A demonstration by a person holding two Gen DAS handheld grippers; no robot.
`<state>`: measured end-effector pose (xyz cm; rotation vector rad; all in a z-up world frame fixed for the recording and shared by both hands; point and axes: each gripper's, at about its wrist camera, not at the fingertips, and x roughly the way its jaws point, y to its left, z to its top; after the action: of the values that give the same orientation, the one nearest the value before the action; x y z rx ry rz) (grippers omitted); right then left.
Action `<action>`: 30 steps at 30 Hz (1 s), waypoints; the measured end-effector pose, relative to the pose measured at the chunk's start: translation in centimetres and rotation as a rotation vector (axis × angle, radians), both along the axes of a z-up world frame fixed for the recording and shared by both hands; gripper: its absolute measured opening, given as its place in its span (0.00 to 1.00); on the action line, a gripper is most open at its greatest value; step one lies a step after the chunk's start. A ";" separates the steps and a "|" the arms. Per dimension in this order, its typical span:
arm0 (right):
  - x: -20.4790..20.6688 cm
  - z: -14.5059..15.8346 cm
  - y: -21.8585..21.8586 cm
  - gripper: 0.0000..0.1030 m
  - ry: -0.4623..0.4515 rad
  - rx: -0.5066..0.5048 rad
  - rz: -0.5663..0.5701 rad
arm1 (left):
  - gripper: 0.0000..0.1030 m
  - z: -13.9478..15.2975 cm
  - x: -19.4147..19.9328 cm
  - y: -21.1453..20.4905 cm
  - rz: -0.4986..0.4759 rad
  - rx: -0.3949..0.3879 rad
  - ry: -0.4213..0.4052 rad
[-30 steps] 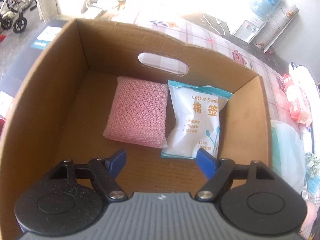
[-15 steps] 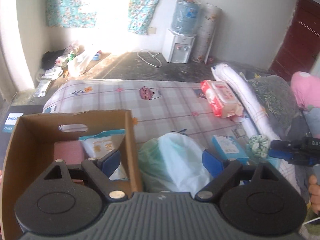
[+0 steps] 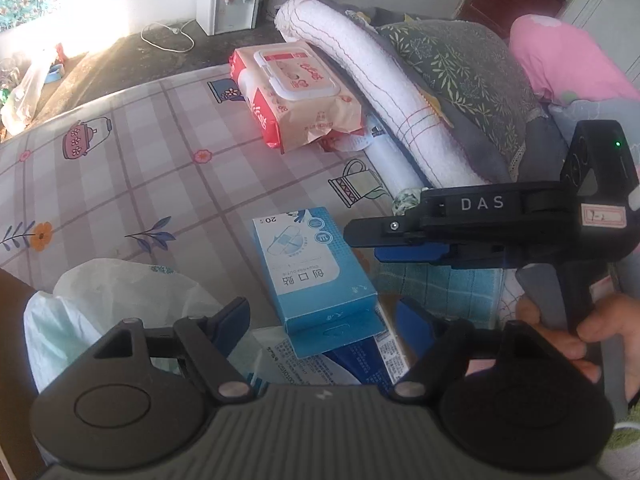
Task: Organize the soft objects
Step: 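Move the left gripper to the blue bandage box and grasp it, then carry the blue bandage box into the cardboard box and release it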
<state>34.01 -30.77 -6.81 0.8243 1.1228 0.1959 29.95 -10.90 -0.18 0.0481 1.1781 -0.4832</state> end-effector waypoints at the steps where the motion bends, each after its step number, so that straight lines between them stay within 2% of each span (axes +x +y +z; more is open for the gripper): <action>1: 0.5 -0.7 0.1 0.43 0.013 0.004 0.002 | 0.78 -0.7 0.6 -0.6 -0.001 0.010 0.016; 8: 3.0 -4.4 0.5 0.38 0.079 0.060 0.017 | 0.79 -4.6 3.6 -2.2 0.005 0.031 0.122; 17: 4.0 -6.0 0.8 0.20 0.071 0.079 0.009 | 0.78 -5.6 4.4 -2.2 0.062 0.012 0.154; 22: 2.9 -4.3 0.9 0.17 0.044 0.090 0.001 | 0.78 -3.5 3.1 -1.9 0.050 0.006 0.106; 30: 1.1 2.4 3.5 0.17 -0.072 0.083 0.055 | 0.78 3.3 -1.5 1.6 0.072 -0.022 -0.032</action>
<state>35.10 -27.26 -4.41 0.8540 1.0764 0.3171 28.50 -9.32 3.15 -0.0051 1.1395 -0.4303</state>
